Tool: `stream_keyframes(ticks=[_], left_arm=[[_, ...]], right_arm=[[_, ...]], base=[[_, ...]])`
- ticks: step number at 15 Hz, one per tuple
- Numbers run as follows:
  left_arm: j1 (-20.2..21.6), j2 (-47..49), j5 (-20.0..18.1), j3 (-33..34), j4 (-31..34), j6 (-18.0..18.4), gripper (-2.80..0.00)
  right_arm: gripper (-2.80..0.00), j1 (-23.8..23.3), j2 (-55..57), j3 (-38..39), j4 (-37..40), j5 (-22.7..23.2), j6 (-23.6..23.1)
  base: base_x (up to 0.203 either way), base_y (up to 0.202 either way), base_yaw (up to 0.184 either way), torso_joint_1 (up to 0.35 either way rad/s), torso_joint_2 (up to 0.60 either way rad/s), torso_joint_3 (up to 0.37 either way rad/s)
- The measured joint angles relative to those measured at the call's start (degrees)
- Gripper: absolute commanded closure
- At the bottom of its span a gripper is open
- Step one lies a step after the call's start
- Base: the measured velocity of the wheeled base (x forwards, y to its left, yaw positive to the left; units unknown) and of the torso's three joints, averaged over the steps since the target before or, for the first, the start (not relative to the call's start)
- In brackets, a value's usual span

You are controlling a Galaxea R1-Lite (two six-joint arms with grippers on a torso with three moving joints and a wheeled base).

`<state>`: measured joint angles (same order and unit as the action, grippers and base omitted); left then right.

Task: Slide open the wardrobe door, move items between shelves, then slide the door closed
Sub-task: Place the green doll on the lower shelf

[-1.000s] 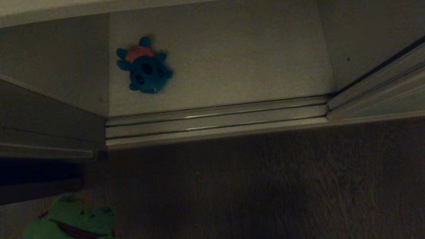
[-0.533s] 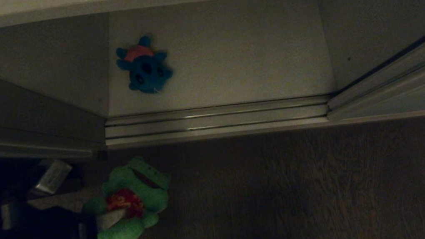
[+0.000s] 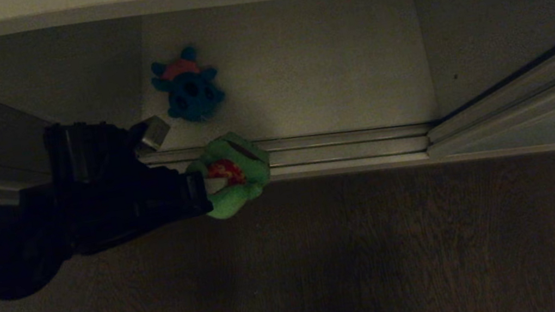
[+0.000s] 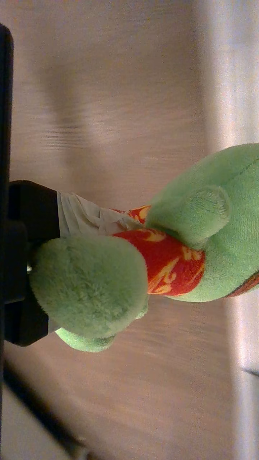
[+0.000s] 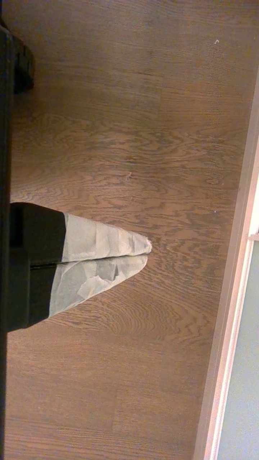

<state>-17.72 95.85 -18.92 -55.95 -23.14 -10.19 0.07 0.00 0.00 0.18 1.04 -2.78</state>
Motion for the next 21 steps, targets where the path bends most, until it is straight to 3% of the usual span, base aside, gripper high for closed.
stream_keyframes(ticks=[6, 15, 17, 21], left_arm=[[-0.85, 8.54, 3.79, -10.66, -10.12, -4.37, 0.00], [-2.89, 30.32, 16.89, -27.18, -26.53, -4.58, 0.00], [-3.33, 32.43, 17.10, -28.56, -30.26, -4.27, 0.00], [-5.14, 35.42, 17.27, -32.25, -31.46, -4.06, 0.00]], right_arm=[[0.00, 0.00, 0.00, 0.00, 0.00, 0.00, 0.00], [0.00, 0.00, 0.00, 0.00, 0.00, -0.02, 0.02], [0.00, 0.00, 0.00, 0.00, -0.02, 0.00, 0.01], [0.00, 0.00, 0.00, 0.00, 0.00, -0.02, 0.00]], base=[[0.000, 0.000, 0.000, 0.000, 0.00, 0.000], [0.000, 0.000, 0.000, 0.000, 0.00, 0.000], [0.000, 0.000, 0.000, 0.000, 0.00, 0.000], [0.000, 0.000, 0.000, 0.000, 0.00, 0.000]])
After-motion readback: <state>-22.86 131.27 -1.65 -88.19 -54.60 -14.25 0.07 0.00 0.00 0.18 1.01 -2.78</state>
